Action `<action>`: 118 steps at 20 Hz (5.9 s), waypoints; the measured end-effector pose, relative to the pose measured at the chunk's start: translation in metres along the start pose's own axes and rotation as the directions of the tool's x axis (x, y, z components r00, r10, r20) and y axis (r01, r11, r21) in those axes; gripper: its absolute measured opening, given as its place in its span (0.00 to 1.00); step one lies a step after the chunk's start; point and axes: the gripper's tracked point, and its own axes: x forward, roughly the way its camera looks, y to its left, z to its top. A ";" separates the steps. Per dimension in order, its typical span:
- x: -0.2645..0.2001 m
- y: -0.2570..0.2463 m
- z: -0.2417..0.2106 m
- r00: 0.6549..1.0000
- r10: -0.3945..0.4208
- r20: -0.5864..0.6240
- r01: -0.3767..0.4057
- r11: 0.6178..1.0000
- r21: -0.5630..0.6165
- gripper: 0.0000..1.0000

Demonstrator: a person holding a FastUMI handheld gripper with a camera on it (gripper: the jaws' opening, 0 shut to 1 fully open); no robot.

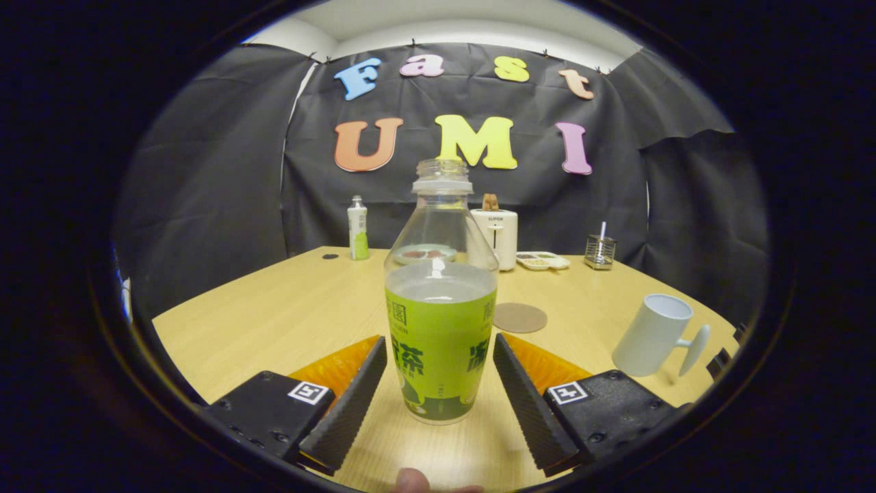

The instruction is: Take the bottle from table, then pour the juice into the cup, finally place the bottle on the coaster

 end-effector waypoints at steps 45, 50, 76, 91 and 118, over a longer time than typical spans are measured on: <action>-0.021 -0.055 0.087 0.947 0.215 0.239 -0.309 0.405 0.861 0.78; -0.012 -0.062 0.101 0.938 0.204 0.279 -0.326 0.250 0.912 0.77; -0.020 -0.092 0.129 0.911 0.192 0.366 -0.330 -0.195 0.924 0.77; -0.024 -0.106 0.134 0.902 0.160 0.400 -0.335 -0.325 0.885 0.77; -0.019 -0.118 0.157 0.895 0.123 0.429 -0.336 -0.449 0.828 0.77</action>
